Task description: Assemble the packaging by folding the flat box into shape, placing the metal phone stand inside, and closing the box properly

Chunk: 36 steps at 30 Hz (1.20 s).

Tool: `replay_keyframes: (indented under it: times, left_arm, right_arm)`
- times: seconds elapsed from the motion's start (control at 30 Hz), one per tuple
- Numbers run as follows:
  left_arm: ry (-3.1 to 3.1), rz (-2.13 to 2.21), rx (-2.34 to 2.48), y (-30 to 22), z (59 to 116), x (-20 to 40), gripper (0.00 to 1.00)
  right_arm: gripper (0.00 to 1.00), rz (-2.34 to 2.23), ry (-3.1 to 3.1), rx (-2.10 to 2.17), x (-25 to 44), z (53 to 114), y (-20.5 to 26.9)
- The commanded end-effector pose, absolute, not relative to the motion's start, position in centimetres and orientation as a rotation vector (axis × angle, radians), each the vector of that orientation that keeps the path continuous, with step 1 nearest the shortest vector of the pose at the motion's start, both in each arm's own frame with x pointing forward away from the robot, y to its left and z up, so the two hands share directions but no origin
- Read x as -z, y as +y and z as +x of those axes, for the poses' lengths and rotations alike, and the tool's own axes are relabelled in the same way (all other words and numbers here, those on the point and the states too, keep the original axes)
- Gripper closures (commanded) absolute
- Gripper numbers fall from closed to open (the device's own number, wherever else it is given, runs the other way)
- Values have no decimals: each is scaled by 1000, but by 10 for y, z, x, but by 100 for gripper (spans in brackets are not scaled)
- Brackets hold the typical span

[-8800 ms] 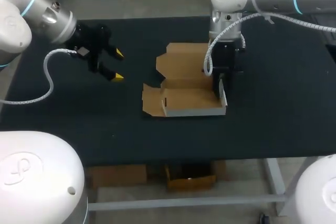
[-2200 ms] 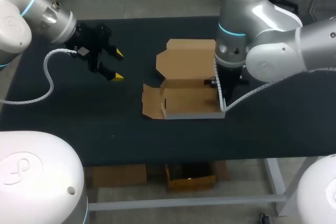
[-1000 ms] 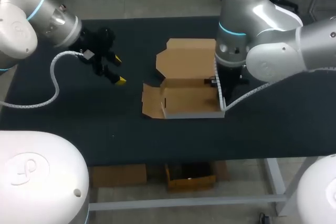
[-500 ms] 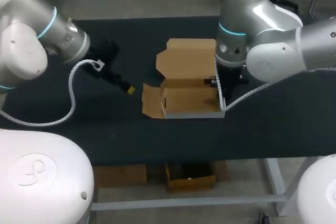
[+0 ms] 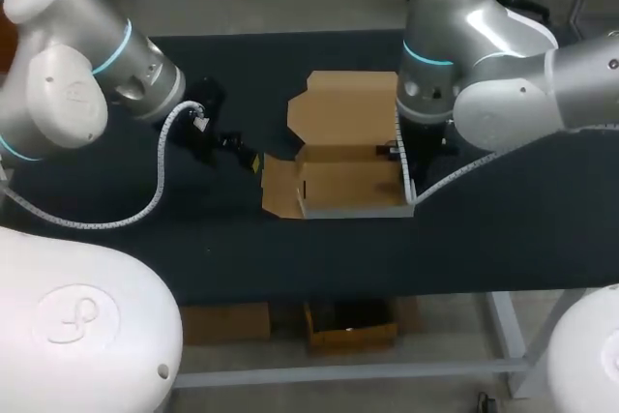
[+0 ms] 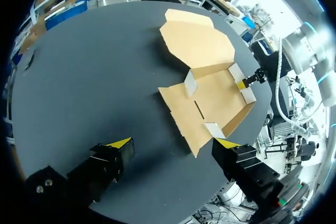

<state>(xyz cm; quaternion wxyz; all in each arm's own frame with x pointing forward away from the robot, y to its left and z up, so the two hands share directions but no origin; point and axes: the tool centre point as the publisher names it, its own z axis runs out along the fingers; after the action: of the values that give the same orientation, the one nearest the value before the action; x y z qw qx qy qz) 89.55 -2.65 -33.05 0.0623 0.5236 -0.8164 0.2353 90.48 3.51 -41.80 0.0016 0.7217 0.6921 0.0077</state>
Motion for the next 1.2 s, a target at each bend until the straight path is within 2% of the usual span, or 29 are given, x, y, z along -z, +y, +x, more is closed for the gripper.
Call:
replay_keyframes:
  times: [0.03, 0.43, 0.73, 0.8, 0.93, 1.0, 1.03, 1.17, 1.2]
  left_arm:
    - [-2473, 1591, -689, -28, 897, 329, 0]
    - [-2093, 1861, -707, -44, 900, 361, 0]
    - [-2016, 1840, -716, -64, 903, 374, 0]
    - [-2004, 1839, -713, -66, 905, 376, 9]
    - [-1986, 1849, -686, -72, 909, 382, 15]
    - [-1977, 1863, -679, -75, 910, 385, 24]
    - [-1968, 1861, -675, -76, 911, 386, 25]
    - [-1937, 1866, -674, -78, 915, 390, 42]
    - [-1933, 1867, -673, -78, 916, 391, 50]
  right_arm:
    - [100, 2266, 2173, -23, 418, 905, 35]
    - [100, 2266, 2173, -23, 418, 905, 35]
    - [100, 2266, 2173, -23, 418, 905, 35]
    - [100, 2266, 2173, -23, 418, 905, 35]
    - [100, 2266, 2173, -23, 418, 905, 35]
    - [100, 2266, 2173, -23, 418, 905, 35]
    - [100, 2266, 2173, -23, 418, 905, 35]
    - [100, 2266, 2173, -23, 418, 905, 35]
    - [100, 2266, 2173, -23, 418, 905, 35]
